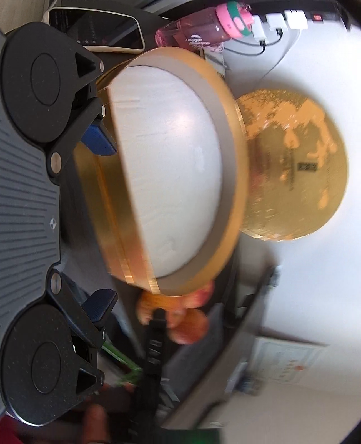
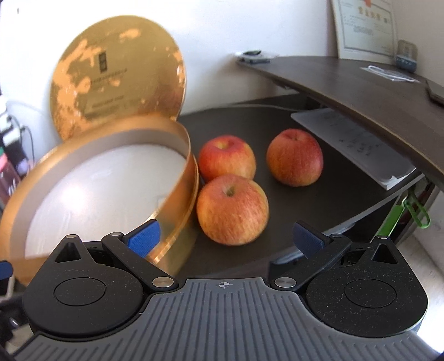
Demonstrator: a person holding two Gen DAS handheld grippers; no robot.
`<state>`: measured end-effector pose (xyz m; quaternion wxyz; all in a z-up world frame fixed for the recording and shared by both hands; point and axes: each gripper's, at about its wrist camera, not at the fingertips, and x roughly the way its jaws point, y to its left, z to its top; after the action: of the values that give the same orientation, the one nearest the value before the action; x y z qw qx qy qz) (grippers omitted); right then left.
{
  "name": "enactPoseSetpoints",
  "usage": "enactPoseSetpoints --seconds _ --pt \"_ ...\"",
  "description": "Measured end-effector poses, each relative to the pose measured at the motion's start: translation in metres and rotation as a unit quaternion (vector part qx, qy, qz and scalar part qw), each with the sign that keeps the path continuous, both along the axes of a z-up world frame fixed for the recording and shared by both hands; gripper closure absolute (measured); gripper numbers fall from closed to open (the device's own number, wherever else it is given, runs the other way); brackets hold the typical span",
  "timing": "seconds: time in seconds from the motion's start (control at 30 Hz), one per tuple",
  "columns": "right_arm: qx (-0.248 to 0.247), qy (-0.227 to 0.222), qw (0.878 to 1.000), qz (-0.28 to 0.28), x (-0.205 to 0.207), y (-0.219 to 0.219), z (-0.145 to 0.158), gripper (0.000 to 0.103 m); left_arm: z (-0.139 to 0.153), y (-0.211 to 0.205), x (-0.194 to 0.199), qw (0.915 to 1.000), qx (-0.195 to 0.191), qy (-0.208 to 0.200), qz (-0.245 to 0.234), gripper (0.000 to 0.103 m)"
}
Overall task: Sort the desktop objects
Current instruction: 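Move the right gripper toward the nearest red apple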
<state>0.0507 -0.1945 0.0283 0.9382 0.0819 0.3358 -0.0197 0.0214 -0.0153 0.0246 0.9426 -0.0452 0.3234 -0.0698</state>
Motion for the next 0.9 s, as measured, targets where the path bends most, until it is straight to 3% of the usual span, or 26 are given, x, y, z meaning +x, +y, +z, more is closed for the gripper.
enactPoseSetpoints --seconds 0.13,0.3,0.47,0.67,0.9 --pt "0.020 -0.016 1.000 -0.009 -0.001 0.007 -0.007 0.000 0.008 -0.007 0.009 0.9995 0.024 -0.013 0.017 0.000" --pt "0.059 -0.028 0.998 -0.015 -0.003 -0.006 -0.021 0.000 0.010 -0.021 0.022 0.9978 0.051 -0.002 0.042 0.000" --pt "0.062 -0.023 0.998 -0.019 -0.006 -0.012 -0.032 0.000 0.007 -0.039 0.037 0.9948 0.071 0.012 0.072 0.000" --pt "0.104 -0.026 0.994 0.019 -0.007 -0.018 -0.041 0.000 0.012 -0.061 0.055 0.9914 0.103 0.002 0.080 0.000" --pt "0.147 -0.011 0.989 -0.011 0.000 -0.035 -0.054 0.000 0.009 -0.070 0.063 0.9896 0.120 0.010 0.078 0.000"
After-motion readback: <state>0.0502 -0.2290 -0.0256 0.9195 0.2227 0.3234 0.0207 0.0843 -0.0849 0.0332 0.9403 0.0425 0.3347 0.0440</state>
